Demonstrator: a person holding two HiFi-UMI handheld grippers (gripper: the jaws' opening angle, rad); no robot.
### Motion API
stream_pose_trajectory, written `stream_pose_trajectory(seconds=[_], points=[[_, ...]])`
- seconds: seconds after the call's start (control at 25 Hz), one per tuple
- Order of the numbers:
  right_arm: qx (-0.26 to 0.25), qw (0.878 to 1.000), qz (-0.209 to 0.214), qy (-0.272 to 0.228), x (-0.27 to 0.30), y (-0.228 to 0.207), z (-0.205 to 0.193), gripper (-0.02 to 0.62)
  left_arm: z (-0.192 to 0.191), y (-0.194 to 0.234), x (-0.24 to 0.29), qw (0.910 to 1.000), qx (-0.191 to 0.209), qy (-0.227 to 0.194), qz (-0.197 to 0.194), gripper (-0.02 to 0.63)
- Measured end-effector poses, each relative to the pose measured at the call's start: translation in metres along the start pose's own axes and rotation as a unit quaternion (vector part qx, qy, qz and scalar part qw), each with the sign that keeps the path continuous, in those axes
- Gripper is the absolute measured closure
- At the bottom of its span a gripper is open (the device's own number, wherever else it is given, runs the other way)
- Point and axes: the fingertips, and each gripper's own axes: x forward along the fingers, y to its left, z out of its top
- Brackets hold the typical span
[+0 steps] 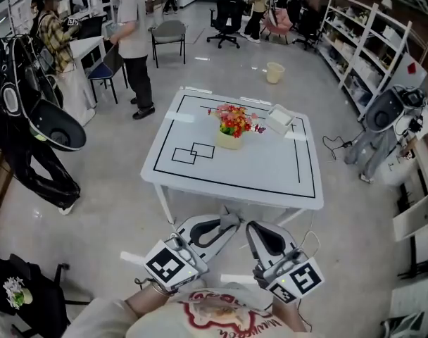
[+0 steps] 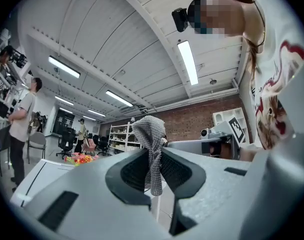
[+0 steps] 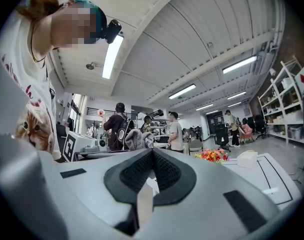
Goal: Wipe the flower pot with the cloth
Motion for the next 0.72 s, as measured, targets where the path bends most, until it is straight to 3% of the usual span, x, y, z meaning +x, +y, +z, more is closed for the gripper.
stream_pose_trajectory(seconds=[0.4, 0.72], points=[[-0.030, 0.999, 0.010, -0.018, -0.062, 0.033, 0.023, 0.595, 0.033, -0.066, -0.018, 0.9991, 0.033, -0.015, 0.021, 0.551], [-0.030, 0.999, 0.006, -0.019, -0.163, 0.071, 0.017, 0.595, 0.024, -0.172, -0.026, 0.9990, 0.029, -0.026, 0.020, 0.551]])
